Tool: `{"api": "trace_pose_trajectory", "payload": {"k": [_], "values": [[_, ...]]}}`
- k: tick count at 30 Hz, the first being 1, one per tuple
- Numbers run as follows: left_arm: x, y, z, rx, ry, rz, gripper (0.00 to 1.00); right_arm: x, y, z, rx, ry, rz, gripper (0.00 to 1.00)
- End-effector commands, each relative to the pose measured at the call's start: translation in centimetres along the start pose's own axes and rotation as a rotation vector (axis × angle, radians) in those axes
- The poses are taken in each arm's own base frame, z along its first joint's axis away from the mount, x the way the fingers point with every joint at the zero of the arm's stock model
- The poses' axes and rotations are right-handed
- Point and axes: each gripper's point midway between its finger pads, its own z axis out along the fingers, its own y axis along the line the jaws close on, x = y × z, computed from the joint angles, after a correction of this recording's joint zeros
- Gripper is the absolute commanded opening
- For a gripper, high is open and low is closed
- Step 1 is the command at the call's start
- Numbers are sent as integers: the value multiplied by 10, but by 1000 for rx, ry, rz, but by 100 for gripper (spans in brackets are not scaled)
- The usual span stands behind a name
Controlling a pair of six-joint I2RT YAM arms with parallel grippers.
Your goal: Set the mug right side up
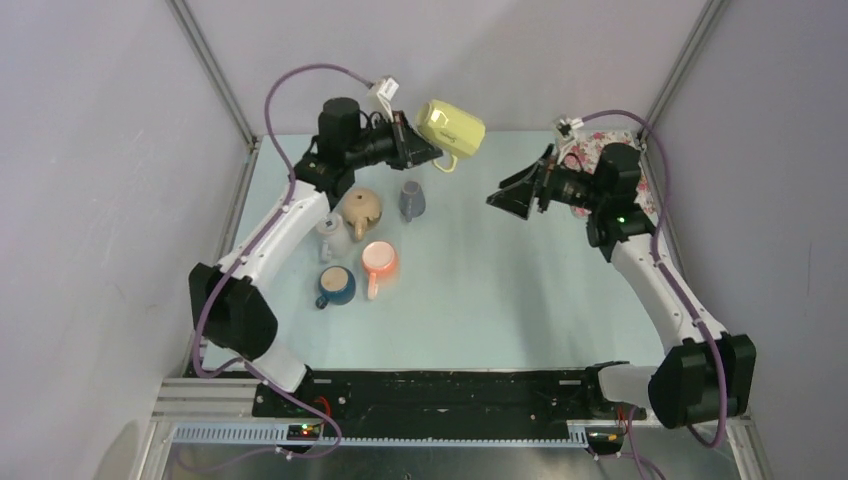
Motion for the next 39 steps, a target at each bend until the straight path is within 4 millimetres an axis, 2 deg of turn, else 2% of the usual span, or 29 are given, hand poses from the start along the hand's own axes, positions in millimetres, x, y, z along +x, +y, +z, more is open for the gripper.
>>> {"api": "trace_pose_trajectory", "payload": {"k": [1,3,4,5,8,12,14,20,25,32,39], "values": [[-1,-49,0,343,-46,-190,0,-13,27,30,-131,-45,45,99],[4,-52,1,397,-56,-243,0,-15,32,38,-176,-67,67,99],[-2,-57,-2,434,-84,-254,0,-13,32,41,-187,-69,126,99],[7,-55,0,443,-79,-277,0,-15,33,41,-207,-98,110,98],[3,-66,-12,558,-171,-322,0,-12,32,43,-230,-120,189,97],[-9,-80,-32,686,-293,-337,0,-2,29,39,-198,-138,190,96],[-11,-83,-35,703,-309,-332,0,-1,31,35,-185,-152,184,97],[-10,-81,-37,711,-343,-322,0,1,35,34,-188,-144,217,96],[-7,-83,-37,710,-348,-319,0,9,27,44,-161,-142,261,92],[21,-86,-23,700,-306,-333,0,9,29,52,-176,-165,283,87],[32,-98,-15,726,-268,-342,0,15,21,58,-142,-185,319,79]]}}
